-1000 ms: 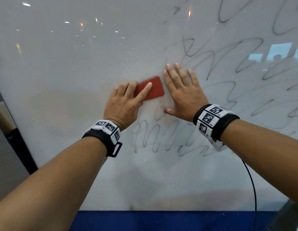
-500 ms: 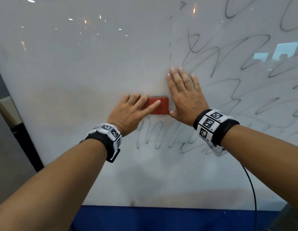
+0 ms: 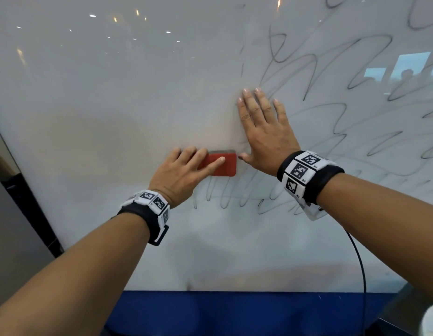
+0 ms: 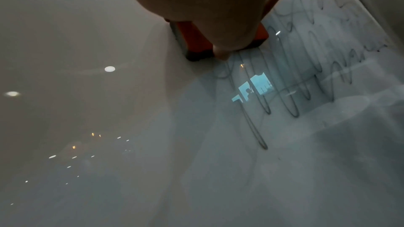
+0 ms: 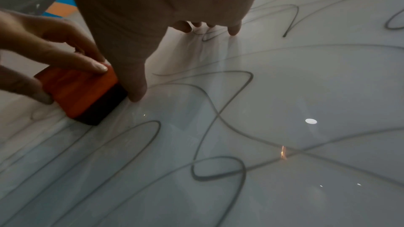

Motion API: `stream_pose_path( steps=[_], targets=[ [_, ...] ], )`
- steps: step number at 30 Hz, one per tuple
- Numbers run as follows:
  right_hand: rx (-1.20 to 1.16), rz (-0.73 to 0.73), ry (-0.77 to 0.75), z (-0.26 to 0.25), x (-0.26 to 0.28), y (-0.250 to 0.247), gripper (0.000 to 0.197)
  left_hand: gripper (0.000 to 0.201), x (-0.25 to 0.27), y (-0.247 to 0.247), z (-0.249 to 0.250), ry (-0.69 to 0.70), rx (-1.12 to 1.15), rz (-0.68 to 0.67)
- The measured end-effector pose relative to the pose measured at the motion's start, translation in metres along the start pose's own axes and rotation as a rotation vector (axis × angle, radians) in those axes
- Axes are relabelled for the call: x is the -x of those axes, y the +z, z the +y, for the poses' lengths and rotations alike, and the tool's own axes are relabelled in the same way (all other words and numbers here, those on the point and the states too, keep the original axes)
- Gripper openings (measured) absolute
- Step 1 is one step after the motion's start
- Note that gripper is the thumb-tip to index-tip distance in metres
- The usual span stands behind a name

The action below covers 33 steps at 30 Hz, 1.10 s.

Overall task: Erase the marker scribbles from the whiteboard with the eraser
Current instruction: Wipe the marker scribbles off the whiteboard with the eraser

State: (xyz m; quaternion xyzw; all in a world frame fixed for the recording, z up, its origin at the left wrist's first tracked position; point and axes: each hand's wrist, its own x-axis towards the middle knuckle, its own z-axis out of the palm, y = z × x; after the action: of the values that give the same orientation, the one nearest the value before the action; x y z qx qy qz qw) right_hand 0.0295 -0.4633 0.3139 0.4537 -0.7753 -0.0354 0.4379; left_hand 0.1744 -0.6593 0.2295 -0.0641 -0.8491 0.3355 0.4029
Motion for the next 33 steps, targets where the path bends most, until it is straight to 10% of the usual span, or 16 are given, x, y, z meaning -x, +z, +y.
stream_pose_path(
  steps=[7, 25, 33],
  targets=[
    [-0.021, -0.019, -0.005, -0.011, 0.009, 0.003, 0.120, 0.065, -0.013, -0.005, -0.002, -0.167, -0.014, 0.042],
    [0.014, -0.079, -0.036, -0.025, 0.031, 0.019, 0.123, 0.068, 0.008, 0.006, 0.001, 0.059, 0.020, -0.012],
    [0.002, -0.064, -0.019, -0.028, 0.032, 0.021, 0.122, 0.065, 0.016, 0.013, 0.028, -0.255, 0.079, 0.025]
  ],
)
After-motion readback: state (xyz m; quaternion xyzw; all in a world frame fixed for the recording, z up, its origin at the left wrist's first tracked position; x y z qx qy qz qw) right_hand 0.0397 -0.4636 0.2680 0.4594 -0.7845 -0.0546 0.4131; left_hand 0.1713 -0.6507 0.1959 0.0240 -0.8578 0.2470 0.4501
